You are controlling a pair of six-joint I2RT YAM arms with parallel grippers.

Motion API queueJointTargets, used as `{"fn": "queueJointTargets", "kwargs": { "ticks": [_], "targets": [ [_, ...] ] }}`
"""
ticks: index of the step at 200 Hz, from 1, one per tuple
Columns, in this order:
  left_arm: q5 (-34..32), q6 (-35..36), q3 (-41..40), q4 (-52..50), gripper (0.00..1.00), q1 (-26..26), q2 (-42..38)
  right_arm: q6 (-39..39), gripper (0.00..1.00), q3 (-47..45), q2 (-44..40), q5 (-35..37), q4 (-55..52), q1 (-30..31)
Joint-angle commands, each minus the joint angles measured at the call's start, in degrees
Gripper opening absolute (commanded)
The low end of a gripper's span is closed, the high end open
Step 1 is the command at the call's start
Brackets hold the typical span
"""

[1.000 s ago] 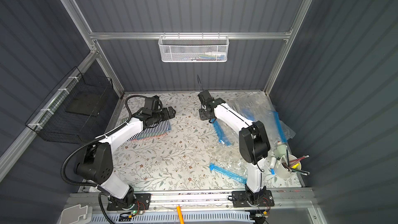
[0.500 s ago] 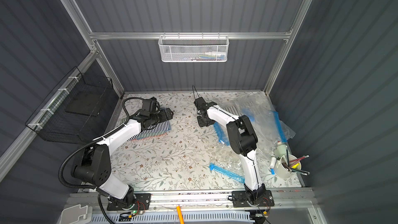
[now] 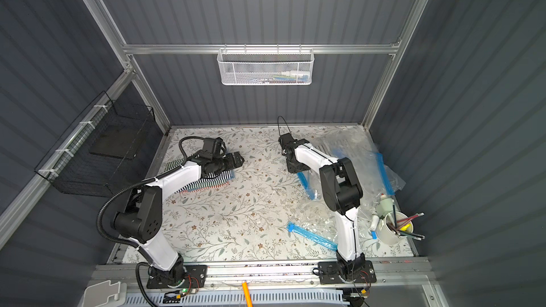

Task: Take the tank top out of the vacuum bag
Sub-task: Move the vacuum bag to the center of the board.

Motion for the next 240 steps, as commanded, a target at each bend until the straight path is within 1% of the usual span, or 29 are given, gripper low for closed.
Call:
{"fn": "queueJointTargets", "kwargs": {
  "ticks": [1,12,24,37,59,74,79,92,113,130,153,165,186,195,209,234,240],
  "targets": [
    [3.22,-1.68,3.32,3.21,1.0,-2.6,2.76,1.66,0.49,-2.53,-2.15,3.35,-1.3,-1.38],
    [3.93,-2.41,4.3,5.03,1.0,-3.88,4.79,2.08,0.44,-3.6,-2.86,2.74,-0.84,-2.28],
    [4.21,-2.98,6.01,6.23,1.0,-5.41,7.25,2.34,0.42,-4.92,-3.6,1.49,-0.02,-3.35],
    [3.76,-3.1,8.36,6.71,1.0,-7.19,9.66,2.76,0.34,-6.46,-4.5,-0.14,0.89,-4.56],
    [1.78,-2.93,11.83,8.08,1.0,-9.95,13.43,3.23,0.11,-9.29,-6.5,-2.9,3.47,-5.85],
    [1.14,-3.31,13.19,9.75,1.0,-11.55,16.59,3.75,0.03,-10.9,-7.75,-4.5,4.99,-6.61],
    [0.85,-3.49,15.64,10.18,1.0,-12.07,17.64,3.98,0.0,-11.59,-8.26,-5.53,5.61,-6.94],
    [0.72,-4.08,18.0,10.8,1.0,-13.36,20.6,4.6,0.0,-13.22,-9.55,-7.01,7.36,-7.82],
    [0.88,-5.35,21.03,12.63,1.0,-15.15,24.61,4.84,0.0,-15.25,-11.29,-7.28,8.63,-8.64],
    [-0.51,-5.63,23.66,12.71,1.0,-16.64,26.98,4.59,0.0,-16.29,-12.34,-7.5,9.03,-8.91],
    [-2.35,-4.57,27.33,11.82,0.96,-18.4,29.95,4.38,0.0,-18.06,-14.35,-8.95,10.49,-9.29],
    [-4.47,-3.8,29.54,10.46,0.95,-19.44,31.56,4.3,0.0,-18.77,-15.35,-9.52,11.09,-9.31],
    [-5.33,-2.61,33.37,9.02,0.9,-21.16,34.72,4.13,0.0,-19.63,-16.38,-9.82,11.72,-9.36],
    [-5.86,-1.82,35.59,7.29,0.86,-21.81,36.24,4.13,0.0,-19.92,-16.84,-9.64,11.9,-9.39],
    [-7.67,-0.83,39.3,3.59,0.84,-22.72,38.5,4.21,0.0,-20.59,-17.59,-9.23,12.49,-9.48],
    [-11.6,2.28,45.73,-3.12,0.76,-24.13,42.44,4.54,0.0,-21.68,-19.33,-9.62,13.42,-9.57],
    [-12.44,2.97,47.69,-5.12,0.72,-24.44,43.45,4.57,0.0,-21.9,-19.72,-9.8,13.74,-9.57]
  ]
}}
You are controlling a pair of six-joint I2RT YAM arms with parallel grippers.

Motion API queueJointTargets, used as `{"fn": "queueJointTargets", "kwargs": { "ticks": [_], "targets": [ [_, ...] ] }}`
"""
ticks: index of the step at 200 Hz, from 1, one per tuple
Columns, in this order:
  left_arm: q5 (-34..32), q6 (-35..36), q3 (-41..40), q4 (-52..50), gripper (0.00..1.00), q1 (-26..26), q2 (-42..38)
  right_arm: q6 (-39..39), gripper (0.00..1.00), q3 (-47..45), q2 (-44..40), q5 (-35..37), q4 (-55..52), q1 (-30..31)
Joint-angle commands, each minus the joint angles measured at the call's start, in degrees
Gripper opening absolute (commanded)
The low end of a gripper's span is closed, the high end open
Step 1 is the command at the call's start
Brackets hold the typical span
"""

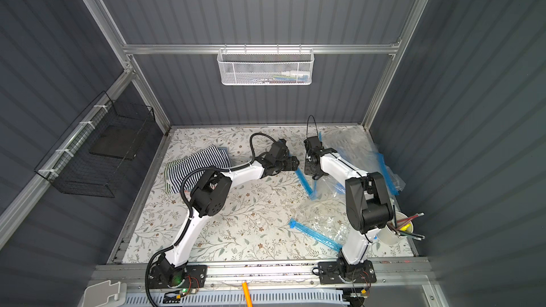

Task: Take the tank top out of the vacuum bag
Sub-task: Move the vacuum bag to the center of the board.

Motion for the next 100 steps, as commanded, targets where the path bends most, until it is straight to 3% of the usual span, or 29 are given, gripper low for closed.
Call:
{"fn": "queueJointTargets", "kwargs": {
  "ticks": [1,23,44,64,100],
  "targets": [
    [-5.18,4.35,5.96,-10.77,0.71,-1.24,4.2,0.59,0.0,-1.22,-2.1,-0.03,0.81,-0.48],
    [-8.56,7.25,13.43,-18.08,0.56,-2.7,8.56,0.33,0.0,-1.4,-3.08,-0.55,1.3,-0.5],
    [-8.72,7.28,19.7,-23.99,0.54,-3.03,12.32,-0.02,0.0,-1.34,-3.45,-0.79,1.41,-0.61],
    [-8.94,7.31,20.77,-25.76,0.54,-3.0,13.59,-0.12,0.0,-1.58,-3.48,-1.63,1.84,-1.02],
    [-8.58,7.68,21.36,-26.67,0.34,-3.0,15.09,0.6,0.0,-2.35,-3.53,-3.39,2.86,-1.72]
  ]
}}
